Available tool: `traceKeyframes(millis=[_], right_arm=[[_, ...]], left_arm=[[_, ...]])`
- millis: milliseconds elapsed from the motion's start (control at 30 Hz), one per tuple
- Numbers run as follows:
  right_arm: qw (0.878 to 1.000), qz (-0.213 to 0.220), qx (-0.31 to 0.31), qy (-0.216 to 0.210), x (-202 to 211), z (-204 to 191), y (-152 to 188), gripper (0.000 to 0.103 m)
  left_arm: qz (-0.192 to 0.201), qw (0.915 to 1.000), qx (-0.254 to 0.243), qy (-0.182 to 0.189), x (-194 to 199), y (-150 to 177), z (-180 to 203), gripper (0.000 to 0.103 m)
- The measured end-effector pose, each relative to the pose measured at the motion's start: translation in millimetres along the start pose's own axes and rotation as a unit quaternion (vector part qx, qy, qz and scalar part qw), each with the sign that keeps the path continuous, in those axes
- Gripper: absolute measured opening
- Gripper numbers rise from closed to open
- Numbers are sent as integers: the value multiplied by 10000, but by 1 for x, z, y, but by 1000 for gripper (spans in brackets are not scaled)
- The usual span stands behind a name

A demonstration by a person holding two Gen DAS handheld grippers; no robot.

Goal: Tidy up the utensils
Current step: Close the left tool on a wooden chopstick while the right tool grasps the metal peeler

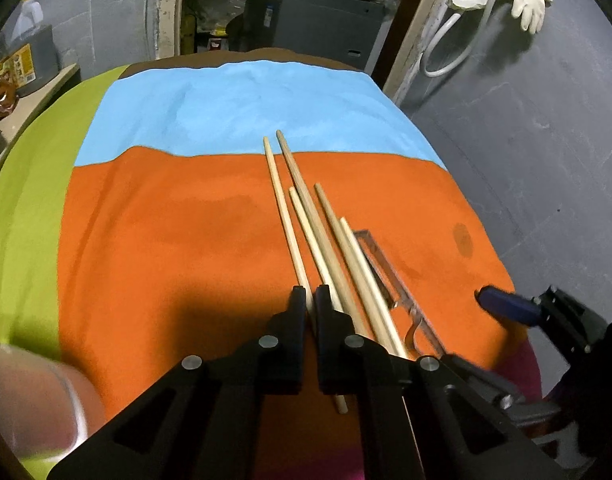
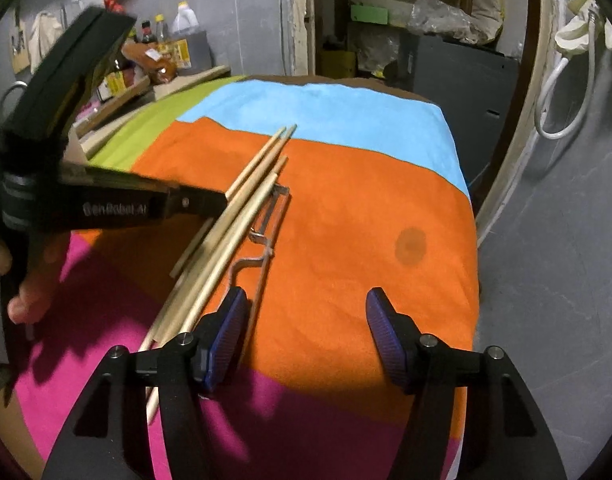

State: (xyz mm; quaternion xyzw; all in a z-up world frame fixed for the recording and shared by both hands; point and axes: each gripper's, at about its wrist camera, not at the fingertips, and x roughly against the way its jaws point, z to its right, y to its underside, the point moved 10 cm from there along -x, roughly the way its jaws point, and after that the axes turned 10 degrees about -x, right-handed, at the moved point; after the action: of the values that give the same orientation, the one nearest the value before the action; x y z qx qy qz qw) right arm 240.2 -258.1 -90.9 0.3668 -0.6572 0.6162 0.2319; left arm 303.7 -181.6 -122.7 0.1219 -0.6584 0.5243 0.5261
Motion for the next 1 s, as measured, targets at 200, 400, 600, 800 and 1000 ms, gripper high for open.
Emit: traceKeyframes(millis=[200,400,600,800,1000], right_arm=[[9997,-69,145,-199,-4,-16,-4,60],[9992,-312,239,-107,-15,-20,1,49],[9993,-355,88,-59,-19,-10,-3,24],[9983,-527,-131,-211,-33,-9,-15,24],[9975,-662,-144,-193,-48,-9,-31,25]], left_arm=[[-20,9991,-384,-190,12,22,9,3],[-133,9990,-400,-159,19,37,11,3],[-245,9992,-313,-92,18,32,10,3],[-246,9996,-85,-116,10,16,-4,3],[-321,9993,34,-167,1,-1,-16,3]])
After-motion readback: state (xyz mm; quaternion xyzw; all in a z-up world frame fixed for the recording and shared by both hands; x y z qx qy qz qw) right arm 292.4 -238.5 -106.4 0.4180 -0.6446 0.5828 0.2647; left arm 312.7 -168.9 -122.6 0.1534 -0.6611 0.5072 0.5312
